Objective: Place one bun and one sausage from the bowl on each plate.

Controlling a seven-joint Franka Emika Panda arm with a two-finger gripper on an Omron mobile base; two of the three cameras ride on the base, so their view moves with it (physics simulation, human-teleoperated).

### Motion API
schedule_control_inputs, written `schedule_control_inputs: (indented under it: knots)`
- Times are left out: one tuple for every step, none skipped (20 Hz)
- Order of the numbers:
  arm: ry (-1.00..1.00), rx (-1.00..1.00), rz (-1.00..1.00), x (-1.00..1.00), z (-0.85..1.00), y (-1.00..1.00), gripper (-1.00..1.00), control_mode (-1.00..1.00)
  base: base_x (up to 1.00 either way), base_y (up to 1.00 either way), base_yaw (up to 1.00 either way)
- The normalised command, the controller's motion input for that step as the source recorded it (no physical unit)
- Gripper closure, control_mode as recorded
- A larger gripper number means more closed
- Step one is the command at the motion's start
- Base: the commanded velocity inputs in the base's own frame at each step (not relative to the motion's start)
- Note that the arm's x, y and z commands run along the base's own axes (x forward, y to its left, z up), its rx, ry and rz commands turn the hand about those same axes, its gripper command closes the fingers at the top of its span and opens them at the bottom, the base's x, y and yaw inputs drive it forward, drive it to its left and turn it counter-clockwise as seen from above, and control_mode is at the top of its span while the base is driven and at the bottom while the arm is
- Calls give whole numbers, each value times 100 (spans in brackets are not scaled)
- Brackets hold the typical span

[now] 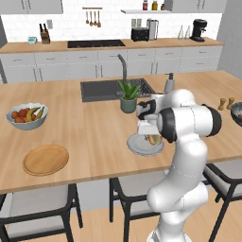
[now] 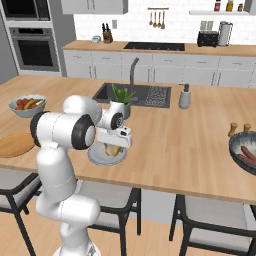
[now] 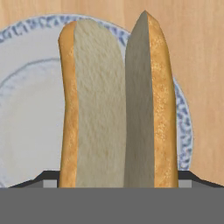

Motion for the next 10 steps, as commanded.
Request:
schedule_control_inputs:
  knots:
    - [0, 0, 0, 24, -24, 0, 100, -100, 0, 0, 0]
    - [0, 0, 0, 26, -22, 0, 100, -100, 0, 0, 0]
    - [0, 0, 0, 24, -20, 0, 100, -100, 0, 0, 0]
    - [0, 0, 0, 26, -19, 0, 100, -100, 0, 0, 0]
    - [0, 0, 0, 9, -8, 0, -100, -100, 0, 0, 0]
    - [0, 0, 0, 0, 0, 0, -100, -100, 0, 0, 0]
    - [0, 0, 0, 0, 0, 0, -100, -100, 0, 0, 0]
    - [0, 0, 0, 0, 0, 0, -100, -100, 0, 0, 0]
    - [0, 0, 0, 0, 0, 0, -100, -100, 0, 0, 0]
    - [0, 0, 0, 0, 0, 0, -100, -100, 0, 0, 0]
